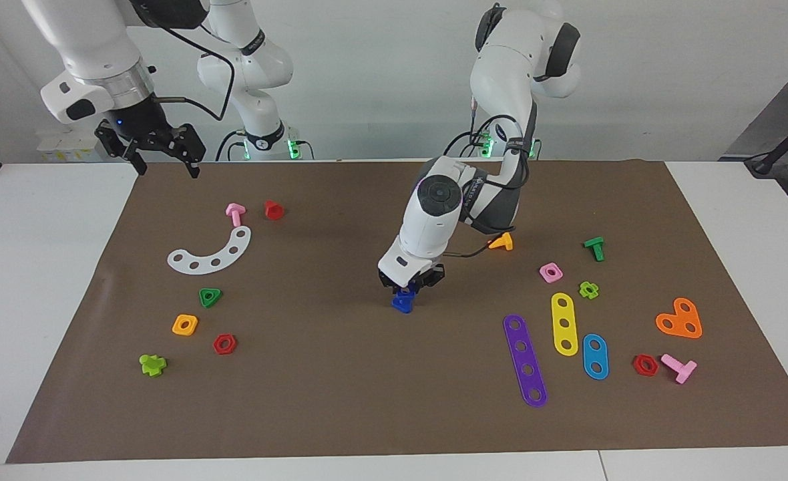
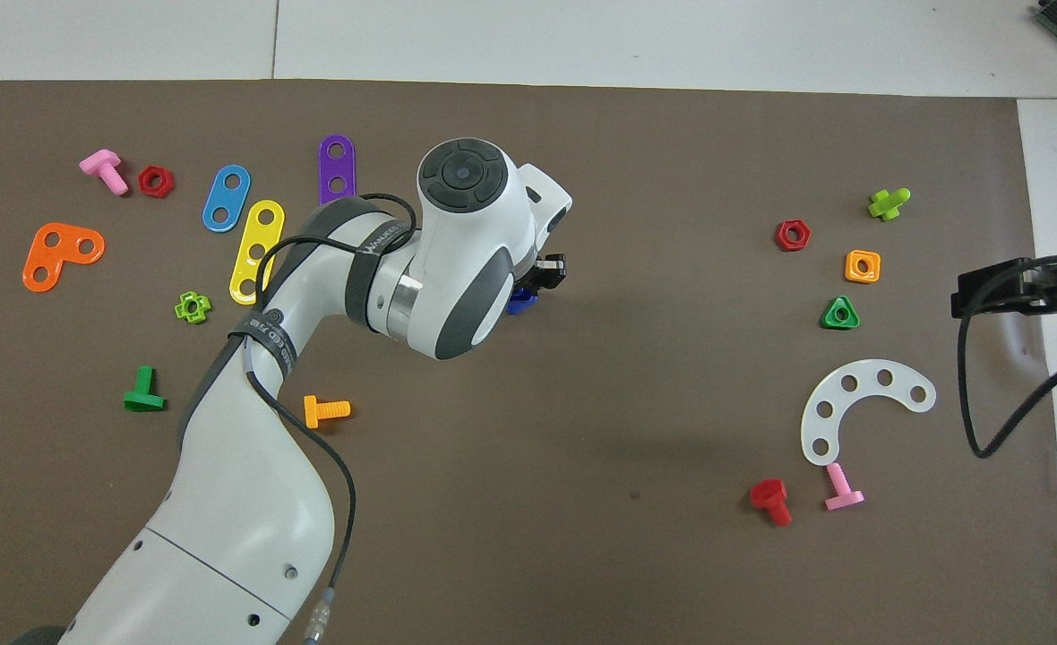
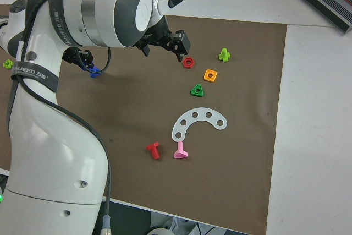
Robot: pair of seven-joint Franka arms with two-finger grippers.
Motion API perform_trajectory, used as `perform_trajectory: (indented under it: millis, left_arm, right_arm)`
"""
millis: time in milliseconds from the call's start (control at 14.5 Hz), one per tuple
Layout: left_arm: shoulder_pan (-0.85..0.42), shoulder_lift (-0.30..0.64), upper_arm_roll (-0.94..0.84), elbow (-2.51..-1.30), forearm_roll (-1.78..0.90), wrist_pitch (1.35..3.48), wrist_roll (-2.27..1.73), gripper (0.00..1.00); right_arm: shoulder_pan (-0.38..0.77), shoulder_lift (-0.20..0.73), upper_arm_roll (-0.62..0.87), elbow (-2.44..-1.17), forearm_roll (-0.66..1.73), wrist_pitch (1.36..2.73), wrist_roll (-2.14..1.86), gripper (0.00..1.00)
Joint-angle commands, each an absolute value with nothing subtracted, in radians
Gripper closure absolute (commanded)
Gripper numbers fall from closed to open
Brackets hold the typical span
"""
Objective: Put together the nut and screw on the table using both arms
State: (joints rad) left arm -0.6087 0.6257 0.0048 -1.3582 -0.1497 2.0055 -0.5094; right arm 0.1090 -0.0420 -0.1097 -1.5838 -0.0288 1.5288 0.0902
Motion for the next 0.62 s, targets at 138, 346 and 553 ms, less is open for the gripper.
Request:
perform_trajectory:
  millis: [138, 346, 553]
  left_arm:
    - [-0.623, 0.657, 0.023, -1.319, -0.166, 1.985, -0.518, 0.71]
    - [-0.623, 0.658, 0.023, -1.324, -0.164, 1.987, -0.518, 0.72]
    - [-0.623, 0.658, 0.023, -1.331, -0.163, 2.002, -0.518, 0.72]
  right_arm:
    - [0.101, -0.063, -0.104, -1.605, -0.014, 1.529, 0.089, 0.0]
    - [0.101, -0.063, -0.104, -1.605, -0.014, 1.529, 0.089, 0.0]
    - [0.101, -0.063, -0.104, -1.605, -0.014, 1.529, 0.089, 0.0]
